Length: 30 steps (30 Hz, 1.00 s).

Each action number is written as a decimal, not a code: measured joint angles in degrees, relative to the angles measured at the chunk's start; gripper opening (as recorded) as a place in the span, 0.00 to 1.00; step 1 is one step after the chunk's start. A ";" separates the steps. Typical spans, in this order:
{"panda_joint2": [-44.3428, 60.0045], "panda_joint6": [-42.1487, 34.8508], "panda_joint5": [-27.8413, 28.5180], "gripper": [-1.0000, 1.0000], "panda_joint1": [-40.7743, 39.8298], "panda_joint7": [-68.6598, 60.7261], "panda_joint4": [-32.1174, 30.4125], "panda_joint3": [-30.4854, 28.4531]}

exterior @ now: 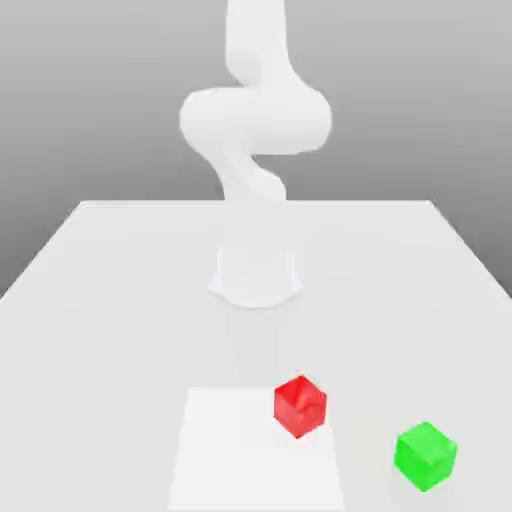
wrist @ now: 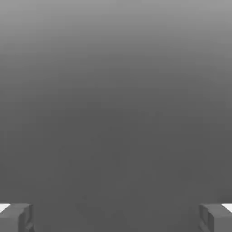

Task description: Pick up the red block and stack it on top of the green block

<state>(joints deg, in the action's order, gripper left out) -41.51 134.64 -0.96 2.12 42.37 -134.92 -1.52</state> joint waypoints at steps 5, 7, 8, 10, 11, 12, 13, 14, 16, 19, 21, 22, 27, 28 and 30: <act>10.43 6.62 -2.02 0.50 4.71 -8.00 -7.11 -2.77; 14.54 9.20 -2.73 0.50 6.32 -11.08 -9.88 -3.41; 16.60 10.50 -3.03 0.50 7.08 -12.59 -11.27 -3.65; 20.80 13.14 -3.51 0.50 8.48 -15.56 -14.09 -3.94; 22.95 14.51 -3.64 0.50 9.14 -17.00 -15.53 -4.03; 25.15 15.91 -3.69 0.50 9.73 -18.41 -17.00 -4.03; 27.41 17.36 -3.62 0.50 10.25 -19.77 -18.50 -3.95; 29.74 18.88 -3.39 0.50 10.68 -21.06 -20.04 -3.80; 34.56 22.08 -2.08 0.50 11.22 -23.13 -23.25 -3.33; 40.59 26.48 0.55 0.50 11.56 -24.32 -26.21 -2.98; 44.22 29.51 0.34 0.50 11.61 -24.94 -26.13 -2.84; 46.04 31.06 -0.04 0.50 11.51 -25.31 -25.94 -2.64; 54.50 38.22 -2.46 0.00 10.03 -27.02 -24.93 -0.56; 54.50 38.22 -2.46 0.00 10.03 -27.02 -24.93 -0.56; 54.50 38.19 -2.42 0.00 10.01 -26.97 -24.93 -0.56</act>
<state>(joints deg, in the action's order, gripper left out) 12.99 172.83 -3.37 12.13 15.39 -159.85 -2.07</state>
